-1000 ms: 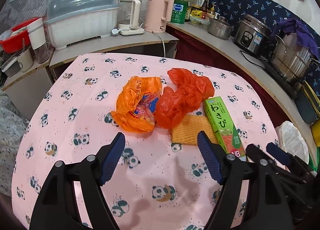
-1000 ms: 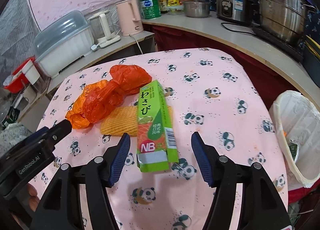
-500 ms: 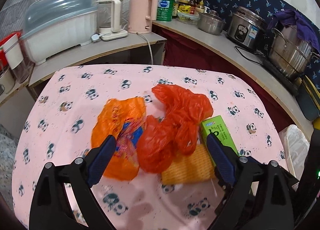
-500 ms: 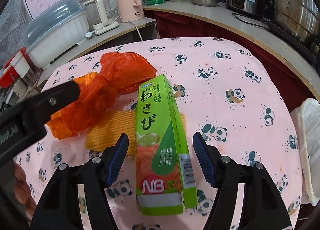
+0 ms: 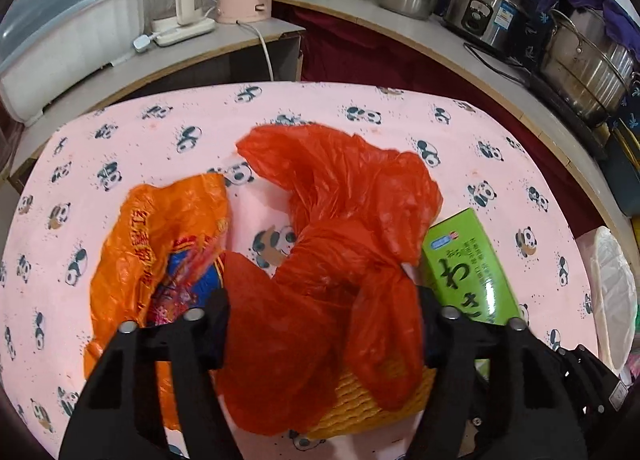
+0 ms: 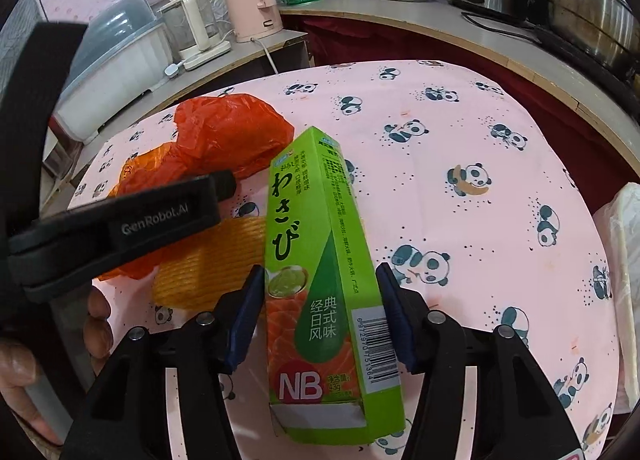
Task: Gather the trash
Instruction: 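Grasp the red plastic bag with the left gripper while the right grasps the green NB wasabi box, then carry the red bag and wasabi box over the wastebasket with both grippers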
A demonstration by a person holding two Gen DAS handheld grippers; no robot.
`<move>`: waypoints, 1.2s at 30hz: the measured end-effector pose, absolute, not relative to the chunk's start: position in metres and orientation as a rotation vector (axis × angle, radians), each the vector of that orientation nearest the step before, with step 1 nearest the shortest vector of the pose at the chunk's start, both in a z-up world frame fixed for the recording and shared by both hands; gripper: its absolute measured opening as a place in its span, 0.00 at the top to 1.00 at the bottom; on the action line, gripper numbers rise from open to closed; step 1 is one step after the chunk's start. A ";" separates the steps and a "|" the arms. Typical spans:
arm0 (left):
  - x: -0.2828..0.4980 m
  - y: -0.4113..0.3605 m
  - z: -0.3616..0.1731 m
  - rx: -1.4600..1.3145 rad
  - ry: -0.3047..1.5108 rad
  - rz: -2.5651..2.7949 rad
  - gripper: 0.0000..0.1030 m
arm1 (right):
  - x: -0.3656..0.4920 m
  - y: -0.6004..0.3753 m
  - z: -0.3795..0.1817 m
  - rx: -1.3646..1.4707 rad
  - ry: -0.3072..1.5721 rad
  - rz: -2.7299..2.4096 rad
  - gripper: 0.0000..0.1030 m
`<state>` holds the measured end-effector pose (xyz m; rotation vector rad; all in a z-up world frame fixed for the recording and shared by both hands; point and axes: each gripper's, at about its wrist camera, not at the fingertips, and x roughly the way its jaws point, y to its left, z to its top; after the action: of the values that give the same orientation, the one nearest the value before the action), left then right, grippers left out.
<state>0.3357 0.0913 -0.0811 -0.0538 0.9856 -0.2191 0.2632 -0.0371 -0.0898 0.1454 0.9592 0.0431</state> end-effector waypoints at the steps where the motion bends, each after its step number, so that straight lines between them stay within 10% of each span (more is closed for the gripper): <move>1: 0.335 0.091 -0.081 -0.059 0.988 -0.224 0.52 | 0.262 -0.040 -0.089 0.155 0.956 0.040 0.51; 36: 0.210 -0.013 -0.004 0.017 0.870 -0.351 0.57 | 0.149 -0.160 -0.008 0.304 0.744 -0.096 0.51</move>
<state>0.2103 -0.0125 -0.0044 0.0173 0.8704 -0.3509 0.1492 -0.1597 -0.0084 0.3035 0.7444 -0.0961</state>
